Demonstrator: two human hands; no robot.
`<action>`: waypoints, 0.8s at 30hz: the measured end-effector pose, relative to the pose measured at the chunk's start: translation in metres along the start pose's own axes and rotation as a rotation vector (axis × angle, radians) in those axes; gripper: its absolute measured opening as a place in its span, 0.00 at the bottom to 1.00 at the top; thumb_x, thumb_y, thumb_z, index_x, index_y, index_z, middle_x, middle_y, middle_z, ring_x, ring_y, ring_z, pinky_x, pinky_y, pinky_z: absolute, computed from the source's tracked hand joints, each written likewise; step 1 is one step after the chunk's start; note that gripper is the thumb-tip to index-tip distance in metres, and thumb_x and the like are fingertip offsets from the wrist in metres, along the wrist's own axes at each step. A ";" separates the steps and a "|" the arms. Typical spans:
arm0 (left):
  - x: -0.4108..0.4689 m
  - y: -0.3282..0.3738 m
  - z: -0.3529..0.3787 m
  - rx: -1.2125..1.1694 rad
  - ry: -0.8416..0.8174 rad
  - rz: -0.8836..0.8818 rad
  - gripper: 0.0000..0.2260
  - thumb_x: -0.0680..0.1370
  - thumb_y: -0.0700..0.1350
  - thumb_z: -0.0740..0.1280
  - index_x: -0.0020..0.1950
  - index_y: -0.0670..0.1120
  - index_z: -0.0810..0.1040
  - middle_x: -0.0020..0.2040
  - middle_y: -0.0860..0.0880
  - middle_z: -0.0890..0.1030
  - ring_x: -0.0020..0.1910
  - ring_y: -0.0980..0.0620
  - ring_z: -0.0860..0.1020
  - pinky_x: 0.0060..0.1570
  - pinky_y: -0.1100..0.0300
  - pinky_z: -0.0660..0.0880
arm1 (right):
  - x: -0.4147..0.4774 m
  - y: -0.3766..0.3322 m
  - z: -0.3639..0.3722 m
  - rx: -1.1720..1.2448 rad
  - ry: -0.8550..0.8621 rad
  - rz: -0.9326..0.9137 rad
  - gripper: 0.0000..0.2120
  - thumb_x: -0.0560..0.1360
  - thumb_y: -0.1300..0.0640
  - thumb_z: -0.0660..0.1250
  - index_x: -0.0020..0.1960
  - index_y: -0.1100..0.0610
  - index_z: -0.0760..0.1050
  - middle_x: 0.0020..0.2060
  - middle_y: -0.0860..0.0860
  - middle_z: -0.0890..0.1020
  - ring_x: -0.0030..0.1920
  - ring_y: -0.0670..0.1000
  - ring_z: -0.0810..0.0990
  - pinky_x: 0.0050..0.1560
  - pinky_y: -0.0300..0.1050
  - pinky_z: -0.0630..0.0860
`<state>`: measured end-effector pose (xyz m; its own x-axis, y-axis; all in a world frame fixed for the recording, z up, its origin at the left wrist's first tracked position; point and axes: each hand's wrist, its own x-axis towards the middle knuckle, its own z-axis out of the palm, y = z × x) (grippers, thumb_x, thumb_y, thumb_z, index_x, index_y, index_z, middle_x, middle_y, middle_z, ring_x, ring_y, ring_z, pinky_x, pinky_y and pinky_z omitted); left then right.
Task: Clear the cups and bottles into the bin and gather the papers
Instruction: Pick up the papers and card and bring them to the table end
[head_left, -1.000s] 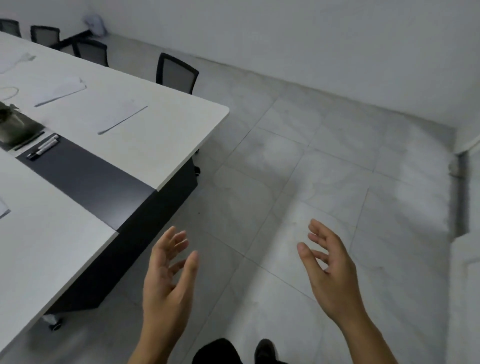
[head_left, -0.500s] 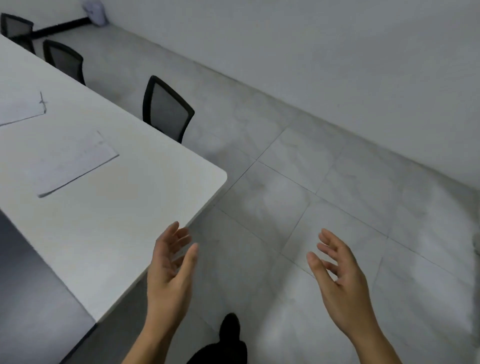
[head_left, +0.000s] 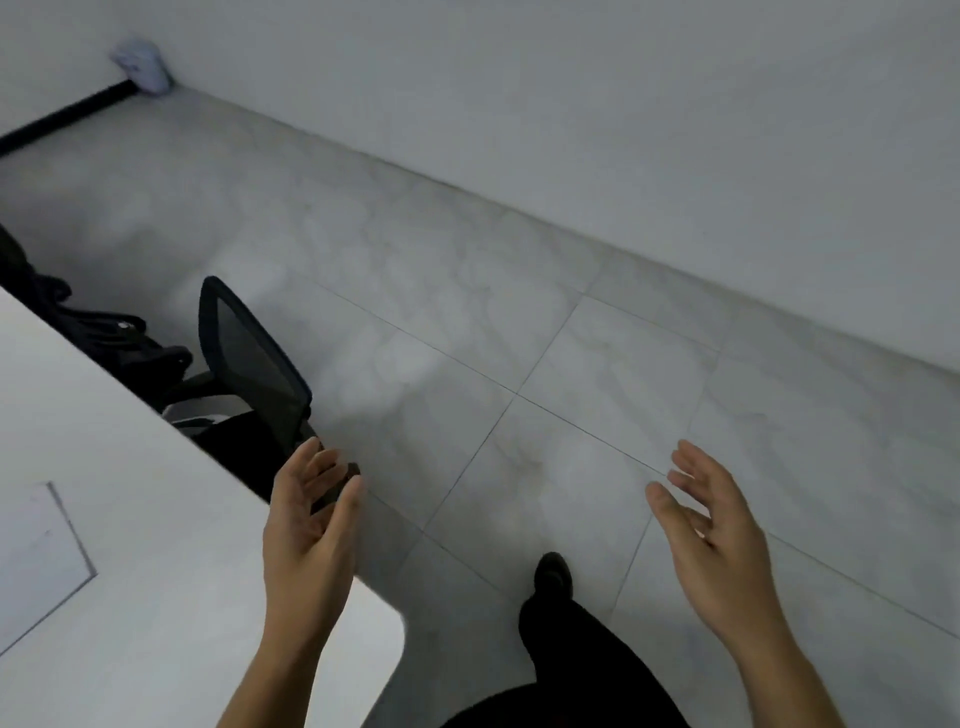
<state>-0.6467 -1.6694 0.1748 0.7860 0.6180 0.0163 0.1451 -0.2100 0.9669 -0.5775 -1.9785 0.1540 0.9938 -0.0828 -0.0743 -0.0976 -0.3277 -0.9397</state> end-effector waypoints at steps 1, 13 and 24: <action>0.028 0.006 0.009 -0.019 0.032 -0.011 0.24 0.79 0.39 0.67 0.74 0.49 0.68 0.65 0.51 0.78 0.63 0.55 0.77 0.58 0.61 0.74 | 0.038 -0.012 0.009 -0.006 -0.023 -0.013 0.22 0.78 0.54 0.68 0.71 0.46 0.70 0.65 0.39 0.76 0.62 0.36 0.75 0.58 0.35 0.72; 0.310 0.002 0.078 -0.144 0.452 -0.155 0.23 0.77 0.40 0.67 0.71 0.52 0.69 0.65 0.49 0.78 0.64 0.52 0.77 0.54 0.70 0.76 | 0.408 -0.141 0.216 -0.091 -0.472 -0.213 0.23 0.78 0.54 0.69 0.71 0.45 0.69 0.65 0.37 0.76 0.63 0.36 0.75 0.57 0.32 0.72; 0.645 0.025 0.060 -0.110 0.567 -0.099 0.24 0.75 0.46 0.70 0.71 0.48 0.70 0.62 0.51 0.78 0.59 0.59 0.78 0.51 0.71 0.74 | 0.663 -0.259 0.452 -0.078 -0.611 -0.265 0.23 0.77 0.53 0.69 0.70 0.43 0.69 0.65 0.37 0.75 0.63 0.35 0.74 0.54 0.29 0.72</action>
<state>-0.0998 -1.3217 0.1941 0.3229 0.9460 0.0291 0.1146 -0.0696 0.9910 0.1312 -1.5228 0.1971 0.8340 0.5503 -0.0412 0.1735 -0.3323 -0.9271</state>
